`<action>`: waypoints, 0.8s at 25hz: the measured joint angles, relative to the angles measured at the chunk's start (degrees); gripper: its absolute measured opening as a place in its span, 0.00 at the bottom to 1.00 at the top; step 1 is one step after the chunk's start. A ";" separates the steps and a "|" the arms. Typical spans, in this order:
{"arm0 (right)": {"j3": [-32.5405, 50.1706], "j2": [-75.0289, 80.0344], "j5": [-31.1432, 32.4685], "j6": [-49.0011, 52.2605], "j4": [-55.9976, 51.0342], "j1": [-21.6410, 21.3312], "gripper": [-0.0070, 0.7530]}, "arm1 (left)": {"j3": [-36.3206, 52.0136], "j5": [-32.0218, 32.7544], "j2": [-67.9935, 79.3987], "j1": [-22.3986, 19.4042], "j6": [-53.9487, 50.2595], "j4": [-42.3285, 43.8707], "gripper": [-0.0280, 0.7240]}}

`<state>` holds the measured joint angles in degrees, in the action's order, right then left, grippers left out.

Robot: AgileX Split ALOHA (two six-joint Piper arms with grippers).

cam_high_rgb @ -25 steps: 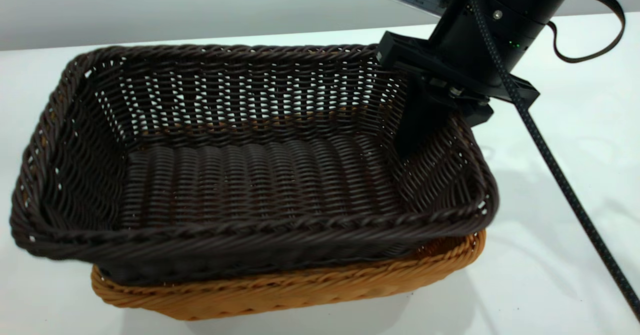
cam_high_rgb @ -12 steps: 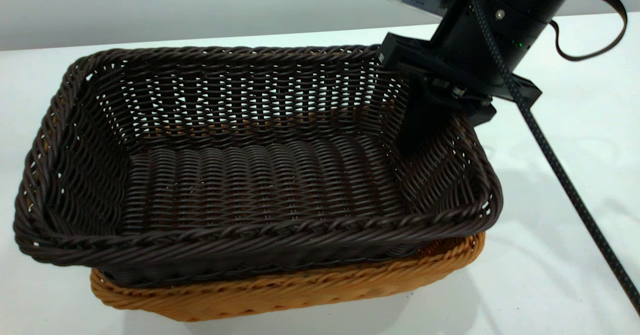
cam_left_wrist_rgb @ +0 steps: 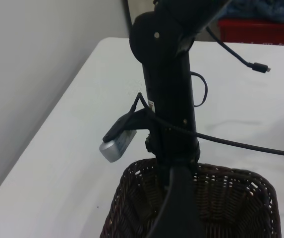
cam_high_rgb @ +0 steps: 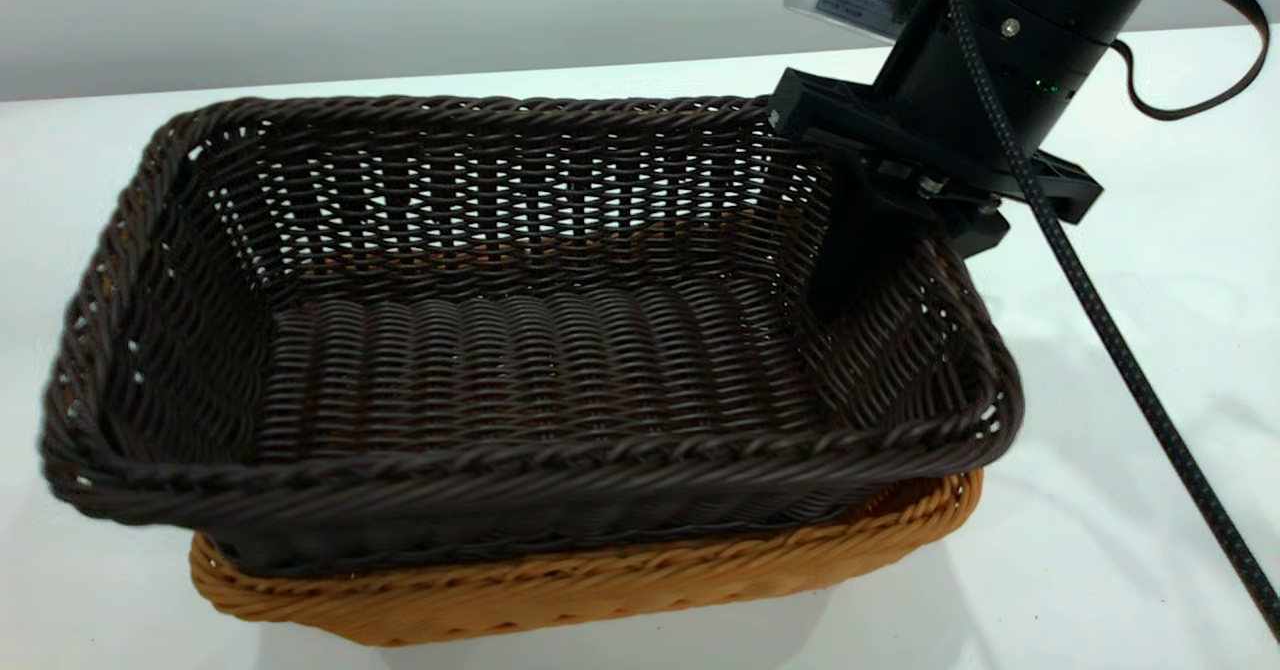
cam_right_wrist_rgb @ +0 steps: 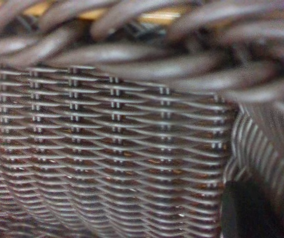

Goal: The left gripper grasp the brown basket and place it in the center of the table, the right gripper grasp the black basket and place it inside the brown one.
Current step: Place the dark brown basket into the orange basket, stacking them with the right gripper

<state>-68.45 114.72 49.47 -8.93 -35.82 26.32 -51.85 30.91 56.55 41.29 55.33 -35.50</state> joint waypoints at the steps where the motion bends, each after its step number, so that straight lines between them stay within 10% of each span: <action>1: 0.00 0.00 0.00 0.05 0.00 0.00 0.17 | 0.00 0.00 0.00 0.00 0.00 0.00 0.73; 20: 0.00 0.00 -5.43 2.73 -1.16 0.00 0.17 | 0.00 1.12 0.00 0.00 0.11 0.00 0.73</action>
<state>-68.45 114.72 44.05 -6.20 -36.98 26.32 -51.85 32.03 56.55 41.29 55.44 -35.50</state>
